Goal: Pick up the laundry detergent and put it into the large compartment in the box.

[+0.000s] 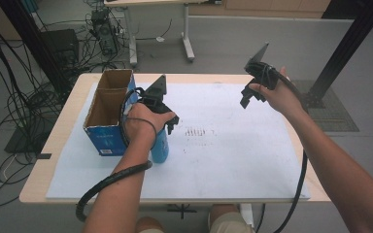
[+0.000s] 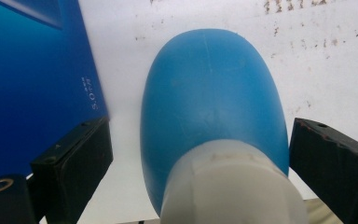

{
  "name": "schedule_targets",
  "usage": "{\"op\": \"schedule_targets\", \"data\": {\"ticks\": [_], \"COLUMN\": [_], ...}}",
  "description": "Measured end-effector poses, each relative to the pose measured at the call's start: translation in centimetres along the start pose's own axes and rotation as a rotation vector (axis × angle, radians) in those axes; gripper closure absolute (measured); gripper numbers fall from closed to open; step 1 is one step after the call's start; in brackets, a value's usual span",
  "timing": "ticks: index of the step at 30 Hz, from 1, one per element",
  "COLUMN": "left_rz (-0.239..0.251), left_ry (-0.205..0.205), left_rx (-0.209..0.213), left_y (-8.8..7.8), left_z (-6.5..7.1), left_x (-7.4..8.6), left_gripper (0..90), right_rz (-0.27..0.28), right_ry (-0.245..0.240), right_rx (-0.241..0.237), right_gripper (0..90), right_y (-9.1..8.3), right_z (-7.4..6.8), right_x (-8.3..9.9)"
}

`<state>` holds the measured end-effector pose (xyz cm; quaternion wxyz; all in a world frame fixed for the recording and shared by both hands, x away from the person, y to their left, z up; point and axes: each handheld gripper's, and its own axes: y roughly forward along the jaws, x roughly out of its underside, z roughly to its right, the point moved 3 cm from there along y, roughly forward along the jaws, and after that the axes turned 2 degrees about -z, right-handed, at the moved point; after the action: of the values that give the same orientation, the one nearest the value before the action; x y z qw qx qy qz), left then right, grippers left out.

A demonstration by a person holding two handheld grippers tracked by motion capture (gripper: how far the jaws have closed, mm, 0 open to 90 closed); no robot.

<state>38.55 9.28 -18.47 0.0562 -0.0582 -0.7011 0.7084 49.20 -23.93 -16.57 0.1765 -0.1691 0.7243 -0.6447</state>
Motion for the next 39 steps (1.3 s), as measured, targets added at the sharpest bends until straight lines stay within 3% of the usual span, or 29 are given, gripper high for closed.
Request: {"op": "schedule_targets", "data": {"ticks": [39], "left_rz": [0.004], "left_ry": [0.001], "left_rx": [0.008], "left_y": [0.13], "left_z": [-0.13], "left_x": [0.14], "left_gripper": [7.7], "right_rz": [-0.002], "right_ry": [-0.003], "right_rx": [-0.003], "right_gripper": [14.6], "right_y": [0.15], "right_z": [-0.12], "right_x": [-0.17]}}
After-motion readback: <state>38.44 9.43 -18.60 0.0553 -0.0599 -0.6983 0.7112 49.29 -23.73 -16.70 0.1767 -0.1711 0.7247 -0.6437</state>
